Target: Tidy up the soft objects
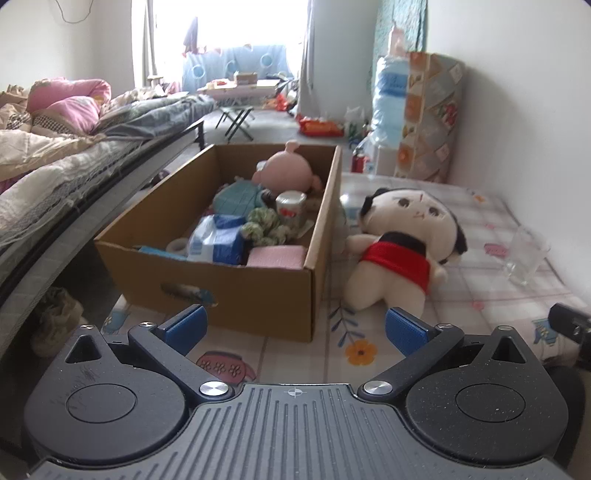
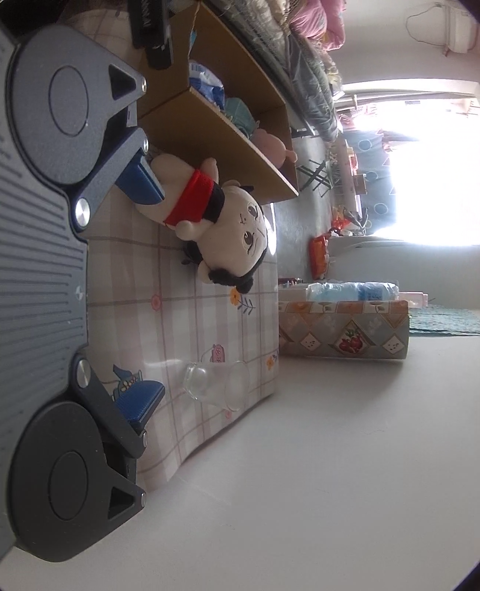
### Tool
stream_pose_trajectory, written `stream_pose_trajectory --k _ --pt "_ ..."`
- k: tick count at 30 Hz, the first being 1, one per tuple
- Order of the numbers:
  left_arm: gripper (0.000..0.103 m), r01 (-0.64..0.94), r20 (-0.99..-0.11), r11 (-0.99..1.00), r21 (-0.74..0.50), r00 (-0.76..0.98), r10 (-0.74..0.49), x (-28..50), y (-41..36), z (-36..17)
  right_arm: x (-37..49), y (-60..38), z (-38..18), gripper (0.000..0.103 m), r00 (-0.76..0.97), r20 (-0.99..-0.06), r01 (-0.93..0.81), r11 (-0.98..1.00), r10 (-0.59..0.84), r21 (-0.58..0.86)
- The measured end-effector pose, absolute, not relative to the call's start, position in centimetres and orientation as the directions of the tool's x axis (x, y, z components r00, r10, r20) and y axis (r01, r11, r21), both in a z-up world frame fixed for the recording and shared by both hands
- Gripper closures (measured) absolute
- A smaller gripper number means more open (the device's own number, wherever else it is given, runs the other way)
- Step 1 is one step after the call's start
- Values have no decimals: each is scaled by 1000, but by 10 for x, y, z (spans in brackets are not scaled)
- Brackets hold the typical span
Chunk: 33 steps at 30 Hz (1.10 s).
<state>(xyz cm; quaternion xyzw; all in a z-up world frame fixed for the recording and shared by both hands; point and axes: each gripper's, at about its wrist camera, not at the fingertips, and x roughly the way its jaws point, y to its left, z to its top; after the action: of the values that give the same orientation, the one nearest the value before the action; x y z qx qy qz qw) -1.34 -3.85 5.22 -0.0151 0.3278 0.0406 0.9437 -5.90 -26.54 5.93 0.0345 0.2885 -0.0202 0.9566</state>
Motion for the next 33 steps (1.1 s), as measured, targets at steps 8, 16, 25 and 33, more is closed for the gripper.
stream_pose_trajectory --k 8,16,25,33 --pt "0 -97 -652 995 34 752 95 -15 -50 45 -59 -266 57 0 806 -592 47 997 2 67" --pt "0 -40 -662 998 52 747 64 -20 -73 41 -67 -273 55 0 791 -611 73 997 -39 30" --pt "0 -7 -673 998 62 738 47 -21 -85 39 -68 -277 53 0 775 -632 62 997 -16 51" --pt "0 -15 -675 998 68 736 57 -19 -85 39 -65 -274 53 0 768 -641 47 998 -5 49"
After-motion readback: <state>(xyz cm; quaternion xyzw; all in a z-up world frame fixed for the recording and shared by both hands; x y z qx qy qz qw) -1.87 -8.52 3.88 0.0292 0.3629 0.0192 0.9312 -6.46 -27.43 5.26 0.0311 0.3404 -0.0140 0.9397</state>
